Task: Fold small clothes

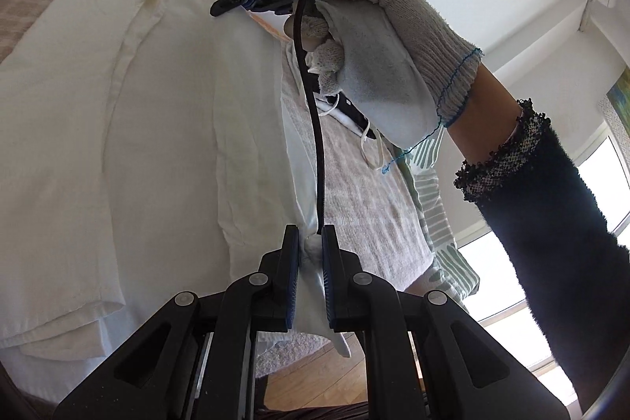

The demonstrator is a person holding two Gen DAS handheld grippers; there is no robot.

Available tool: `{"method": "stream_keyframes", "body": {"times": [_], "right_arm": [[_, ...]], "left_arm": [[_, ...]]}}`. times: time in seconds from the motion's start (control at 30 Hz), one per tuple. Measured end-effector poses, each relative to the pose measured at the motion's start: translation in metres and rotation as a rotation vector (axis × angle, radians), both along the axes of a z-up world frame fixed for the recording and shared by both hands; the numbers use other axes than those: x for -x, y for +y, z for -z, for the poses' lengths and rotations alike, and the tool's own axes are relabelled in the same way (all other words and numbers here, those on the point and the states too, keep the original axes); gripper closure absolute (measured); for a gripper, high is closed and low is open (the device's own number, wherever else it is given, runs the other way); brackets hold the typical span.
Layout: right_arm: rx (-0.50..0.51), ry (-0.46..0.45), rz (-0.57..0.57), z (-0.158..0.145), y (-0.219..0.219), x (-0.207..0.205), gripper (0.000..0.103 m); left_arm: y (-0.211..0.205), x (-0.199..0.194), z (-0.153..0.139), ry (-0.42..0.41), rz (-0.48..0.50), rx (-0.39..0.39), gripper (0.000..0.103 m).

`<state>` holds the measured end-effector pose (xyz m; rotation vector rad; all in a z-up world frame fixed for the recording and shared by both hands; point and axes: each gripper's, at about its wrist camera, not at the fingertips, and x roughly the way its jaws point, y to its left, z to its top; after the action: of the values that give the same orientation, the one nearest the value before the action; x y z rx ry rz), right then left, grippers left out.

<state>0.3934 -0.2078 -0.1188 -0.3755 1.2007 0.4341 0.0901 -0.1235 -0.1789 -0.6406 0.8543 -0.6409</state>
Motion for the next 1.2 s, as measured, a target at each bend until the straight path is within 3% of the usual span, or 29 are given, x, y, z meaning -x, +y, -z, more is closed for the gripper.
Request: {"method": "stream_keyframes", "body": {"times": [0.5,0.7,0.83,0.9,0.97,1.07,1.2], "right_arm": [[0.092,-0.012,-0.014,0.030,0.075,-0.002,0.098],[0.056,0.020,0.003,0.042,0.081,-0.009,0.098],[-0.133,0.054,0.043,0.011,0.053,-0.010,0.097],[-0.212,0.028,0.067,-0.012,0.033,0.005,0.088],[-0.289,0.025,0.083,-0.031,0.008,0.025,0.087],[-0.345,0.023,0.074,-0.046,-0.028,0.063,0.087],[-0.366,0.033,0.046,-0.045,-0.064,0.127,0.087]], "left_arm": [[0.049,0.023,0.013,0.042,-0.100,-0.039,0.094],[0.050,0.027,0.020,0.077,-0.116,-0.063,0.094],[0.051,0.019,0.020,0.079,-0.116,-0.079,0.094],[0.046,0.015,0.017,0.090,-0.092,-0.094,0.094],[0.047,0.017,0.013,0.081,-0.092,-0.113,0.091],[0.054,0.021,0.005,0.068,-0.069,-0.149,0.081],[0.062,0.032,-0.013,0.022,-0.014,-0.195,0.081]]}}
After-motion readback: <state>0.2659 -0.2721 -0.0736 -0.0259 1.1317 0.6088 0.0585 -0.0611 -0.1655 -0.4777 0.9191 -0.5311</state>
